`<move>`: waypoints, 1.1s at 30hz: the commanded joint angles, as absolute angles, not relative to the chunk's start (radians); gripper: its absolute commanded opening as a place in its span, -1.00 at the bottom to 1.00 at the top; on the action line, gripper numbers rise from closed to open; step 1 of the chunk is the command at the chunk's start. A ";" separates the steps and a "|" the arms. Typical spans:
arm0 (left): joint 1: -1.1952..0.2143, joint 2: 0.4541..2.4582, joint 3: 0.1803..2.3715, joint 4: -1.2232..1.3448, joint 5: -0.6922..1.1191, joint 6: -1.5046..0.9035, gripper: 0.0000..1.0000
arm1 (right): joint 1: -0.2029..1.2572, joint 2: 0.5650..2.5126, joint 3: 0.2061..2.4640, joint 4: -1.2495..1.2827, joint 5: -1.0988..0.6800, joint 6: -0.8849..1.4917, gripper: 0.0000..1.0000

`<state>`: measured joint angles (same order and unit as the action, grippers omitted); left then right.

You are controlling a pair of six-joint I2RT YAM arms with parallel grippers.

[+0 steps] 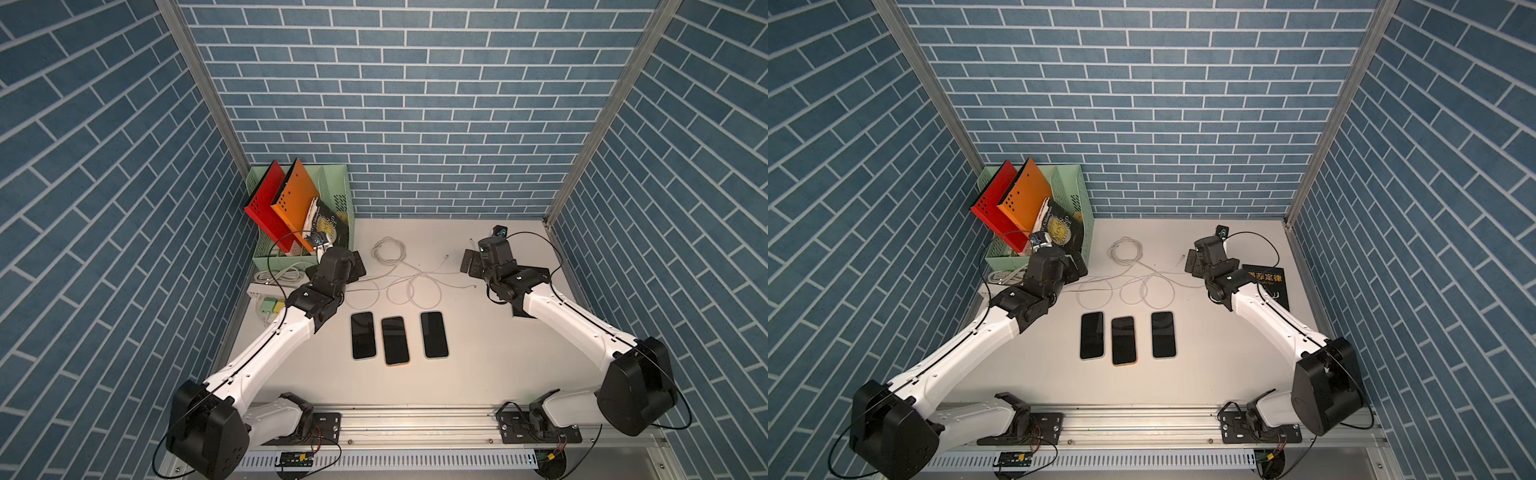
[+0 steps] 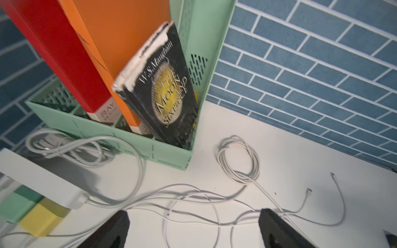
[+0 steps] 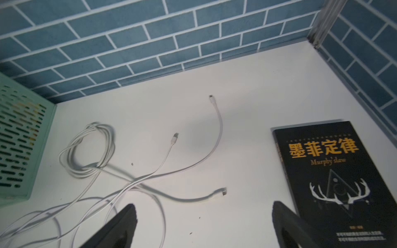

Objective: Unplug the charging cable from the phone
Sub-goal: Place the phone at the center of the board, then reset both arms

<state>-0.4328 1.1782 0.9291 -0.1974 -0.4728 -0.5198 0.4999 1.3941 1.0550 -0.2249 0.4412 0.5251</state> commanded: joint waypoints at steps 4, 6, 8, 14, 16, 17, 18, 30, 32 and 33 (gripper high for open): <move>-0.332 1.113 0.792 -0.061 -0.614 -0.311 0.99 | 0.399 1.318 0.919 0.035 0.583 0.389 0.99; -0.279 1.090 0.733 0.001 -0.577 -0.296 1.00 | 0.377 1.268 0.834 0.145 0.594 0.347 0.99; -0.239 1.076 0.674 0.062 -0.553 -0.279 0.99 | 0.354 1.221 0.752 0.238 0.595 0.323 0.99; -0.174 1.111 0.554 0.256 -0.513 -0.237 0.99 | 0.290 1.152 0.606 0.344 0.592 0.296 0.99; -0.164 1.141 0.519 0.355 -0.515 -0.205 0.99 | 0.282 1.146 0.591 0.337 0.591 0.290 0.99; -0.161 1.152 0.476 0.424 -0.513 -0.184 0.98 | 0.279 1.142 0.583 0.335 0.591 0.285 0.99; -0.158 1.160 0.433 0.516 -0.504 -0.160 0.95 | 0.275 1.140 0.577 0.331 0.593 0.281 0.99; -0.145 1.389 0.260 1.092 -0.414 -0.012 0.98 | 0.189 1.136 0.502 0.326 0.630 0.210 0.99; -0.132 1.423 0.217 1.217 -0.365 0.008 0.99 | 0.183 1.138 0.473 0.390 0.636 0.175 0.99; -0.127 1.451 0.193 1.287 -0.357 0.006 1.00 | 0.181 1.138 0.453 0.428 0.633 0.165 0.99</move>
